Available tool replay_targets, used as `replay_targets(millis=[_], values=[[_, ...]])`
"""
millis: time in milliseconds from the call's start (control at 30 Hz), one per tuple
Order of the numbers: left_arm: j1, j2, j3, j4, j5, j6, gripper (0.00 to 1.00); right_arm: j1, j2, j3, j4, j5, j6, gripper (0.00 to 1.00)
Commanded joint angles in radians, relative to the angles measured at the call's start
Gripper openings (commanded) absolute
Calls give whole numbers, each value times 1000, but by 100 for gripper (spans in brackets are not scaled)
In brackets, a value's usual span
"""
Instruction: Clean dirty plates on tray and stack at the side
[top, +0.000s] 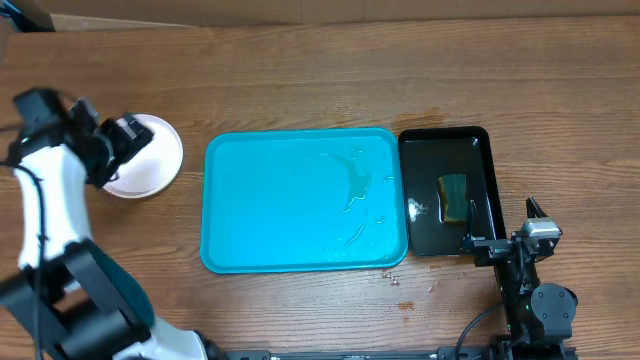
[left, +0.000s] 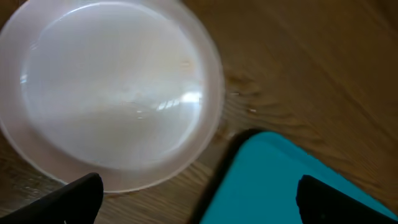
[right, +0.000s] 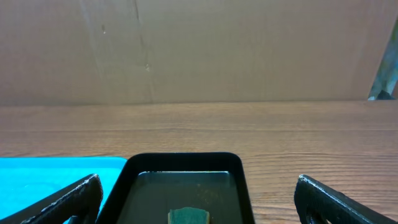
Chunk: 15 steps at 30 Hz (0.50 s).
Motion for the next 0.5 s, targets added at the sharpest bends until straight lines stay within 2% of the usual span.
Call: replay_targets(millis=[0,333,467], values=[[-145,-166,10,0,-34,26,100,-5,-12,-10,6,-5,-4,100],[-555,-485,10,-1,-34,26,100,-5,-12,-10,6,-5,-4,100],[-618,-603,10,-5,-34,26,100,-5,-12,-10,6,-5,-4,100]])
